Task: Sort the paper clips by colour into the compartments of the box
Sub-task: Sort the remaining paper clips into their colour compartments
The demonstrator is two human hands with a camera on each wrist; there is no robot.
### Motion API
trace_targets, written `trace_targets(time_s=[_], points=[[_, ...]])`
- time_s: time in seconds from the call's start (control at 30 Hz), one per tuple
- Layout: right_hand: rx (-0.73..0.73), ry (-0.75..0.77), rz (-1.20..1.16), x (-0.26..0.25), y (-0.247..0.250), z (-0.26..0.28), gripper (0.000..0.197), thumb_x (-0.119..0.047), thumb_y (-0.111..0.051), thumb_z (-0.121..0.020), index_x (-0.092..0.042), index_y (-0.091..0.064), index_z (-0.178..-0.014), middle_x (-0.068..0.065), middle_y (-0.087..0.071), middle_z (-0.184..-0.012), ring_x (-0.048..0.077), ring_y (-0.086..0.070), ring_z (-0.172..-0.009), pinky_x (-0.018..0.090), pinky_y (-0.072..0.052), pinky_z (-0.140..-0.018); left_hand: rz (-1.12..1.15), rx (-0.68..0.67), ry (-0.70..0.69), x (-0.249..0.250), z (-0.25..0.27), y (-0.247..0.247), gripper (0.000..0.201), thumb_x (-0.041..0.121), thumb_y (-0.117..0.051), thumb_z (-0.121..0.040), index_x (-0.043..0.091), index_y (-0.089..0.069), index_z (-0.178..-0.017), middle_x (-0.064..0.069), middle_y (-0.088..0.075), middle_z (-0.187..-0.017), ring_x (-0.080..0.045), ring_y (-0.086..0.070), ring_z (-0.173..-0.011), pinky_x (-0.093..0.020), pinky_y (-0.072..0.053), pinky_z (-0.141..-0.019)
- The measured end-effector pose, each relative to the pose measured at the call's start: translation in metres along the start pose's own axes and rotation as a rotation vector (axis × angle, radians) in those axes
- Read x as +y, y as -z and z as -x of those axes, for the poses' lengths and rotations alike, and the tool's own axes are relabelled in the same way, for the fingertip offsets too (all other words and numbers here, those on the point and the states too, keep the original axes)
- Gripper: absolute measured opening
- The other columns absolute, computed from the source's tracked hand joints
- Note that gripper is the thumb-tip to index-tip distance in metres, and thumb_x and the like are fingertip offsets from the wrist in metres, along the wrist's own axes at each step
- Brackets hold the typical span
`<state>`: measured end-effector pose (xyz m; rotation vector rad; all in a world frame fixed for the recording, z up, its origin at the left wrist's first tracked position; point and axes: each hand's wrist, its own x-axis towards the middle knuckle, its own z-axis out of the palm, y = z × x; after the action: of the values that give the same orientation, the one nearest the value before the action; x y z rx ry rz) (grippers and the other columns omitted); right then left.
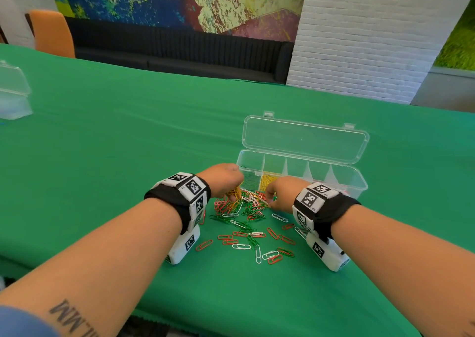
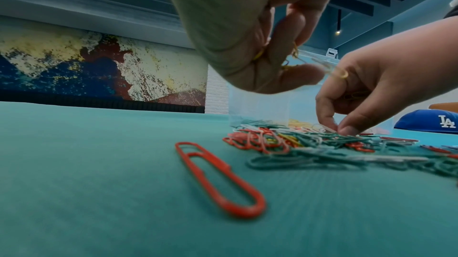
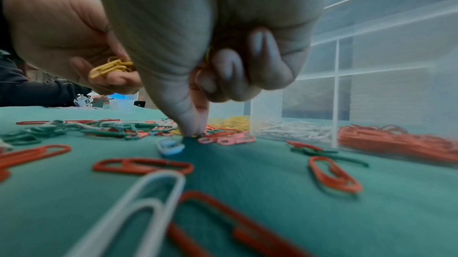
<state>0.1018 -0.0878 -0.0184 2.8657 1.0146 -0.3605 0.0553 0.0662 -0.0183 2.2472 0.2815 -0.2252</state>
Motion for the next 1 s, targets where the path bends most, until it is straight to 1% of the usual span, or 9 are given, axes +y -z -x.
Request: trace_targets(time_s=[0.1, 0.17, 0.23, 0.33, 0.4, 0.5, 0.63, 0.87, 1.0], points=[[-0.009, -0.020, 0.015, 0.000, -0.003, -0.003, 0.020, -0.015, -0.048, -0.089, -0.011, -0.067, -0.095, 0.006, -0.064, -0.094, 0.022, -0.057, -0.086, 0.028, -0.046, -0.078, -0.103, -0.012, -0.031, 0.001, 0.005, -0.002, 0.021, 0.013, -0.033, -0.094, 0.017, -0.036, -0.074, 0.000, -0.052, -0.065, -0.010, -0.044, -0.047, -0.020, -0.030, -0.045], [0.008, -0.046, 0.029, 0.001, -0.004, -0.003, 0.013, -0.016, -0.050, -0.087, -0.014, -0.060, -0.080, 0.002, -0.055, -0.076, 0.020, -0.050, -0.074, 0.028, -0.045, -0.070, -0.115, -0.055, -0.057, 0.003, 0.008, -0.006, 0.018, 0.012, -0.035, -0.093, 0.017, -0.036, -0.076, 0.001, -0.056, -0.064, -0.010, -0.047, -0.050, -0.020, -0.032, -0.045], [0.018, -0.099, 0.062, 0.001, -0.004, -0.002, 0.011, -0.019, -0.051, -0.087, -0.014, -0.053, -0.078, -0.001, -0.046, -0.068, 0.020, -0.049, -0.071, 0.027, -0.045, -0.066, -0.133, -0.078, -0.064, 0.004, 0.010, -0.009, 0.015, 0.012, -0.035, -0.093, 0.017, -0.036, -0.079, 0.002, -0.056, -0.063, -0.009, -0.047, -0.052, -0.021, -0.033, -0.047], [-0.003, -0.125, 0.097, 0.001, -0.003, -0.001, 0.004, -0.017, -0.053, -0.087, -0.013, -0.053, -0.089, -0.001, -0.047, -0.072, 0.020, -0.051, -0.075, 0.028, -0.048, -0.070, -0.111, -0.087, -0.041, 0.004, 0.010, -0.011, 0.013, 0.009, -0.029, -0.094, 0.015, -0.041, -0.092, 0.001, -0.051, -0.064, -0.011, -0.042, -0.051, -0.023, -0.033, -0.048], [0.019, -0.084, 0.067, 0.000, -0.003, 0.002, 0.010, -0.016, -0.055, -0.085, -0.015, -0.052, -0.095, -0.001, -0.048, -0.076, 0.020, -0.050, -0.078, 0.027, -0.044, -0.067, -0.060, -0.096, -0.004, 0.005, 0.009, -0.011, 0.024, 0.004, -0.025, -0.092, 0.017, -0.045, -0.097, 0.000, -0.046, -0.061, -0.013, -0.036, -0.048, -0.023, -0.029, -0.046], [0.040, 0.010, 0.004, -0.002, -0.002, 0.006, 0.020, -0.018, -0.057, -0.085, -0.018, -0.057, -0.105, -0.003, -0.053, -0.081, 0.021, -0.050, -0.083, 0.022, -0.035, -0.063, -0.036, -0.133, 0.044, 0.006, 0.009, -0.012, 0.036, 0.002, -0.023, -0.090, 0.019, -0.054, -0.086, 0.000, -0.041, -0.057, -0.013, -0.031, -0.046, -0.022, -0.025, -0.045], [0.004, 0.036, -0.023, -0.002, -0.003, 0.003, 0.018, -0.017, -0.055, -0.088, -0.019, -0.064, -0.103, 0.002, -0.063, -0.110, 0.019, -0.056, -0.094, 0.022, -0.038, -0.077, 0.018, -0.130, 0.109, 0.004, 0.010, -0.010, 0.026, 0.008, -0.032, -0.089, 0.015, -0.052, -0.073, -0.001, -0.040, -0.056, -0.014, -0.031, -0.046, -0.021, -0.025, -0.048], [0.006, -0.031, -0.023, 0.003, -0.010, -0.005, 0.009, -0.021, -0.057, -0.087, -0.014, -0.058, -0.081, 0.003, -0.053, -0.079, 0.019, -0.049, -0.075, 0.026, -0.043, -0.069, -0.001, -0.152, 0.175, 0.002, 0.007, -0.011, 0.021, 0.011, -0.036, -0.086, 0.014, -0.045, -0.068, -0.001, -0.038, -0.056, -0.015, -0.029, -0.046, -0.020, -0.023, -0.048], [0.038, 0.029, -0.039, 0.004, -0.008, -0.001, 0.011, -0.019, -0.061, -0.086, -0.020, -0.053, -0.094, -0.003, -0.055, -0.084, 0.022, -0.052, -0.085, 0.024, -0.037, -0.069, -0.017, -0.147, 0.190, 0.004, 0.007, -0.012, 0.018, 0.010, -0.037, -0.087, 0.014, -0.044, -0.071, -0.001, -0.039, -0.057, -0.016, -0.030, -0.046, -0.021, -0.023, -0.048]])
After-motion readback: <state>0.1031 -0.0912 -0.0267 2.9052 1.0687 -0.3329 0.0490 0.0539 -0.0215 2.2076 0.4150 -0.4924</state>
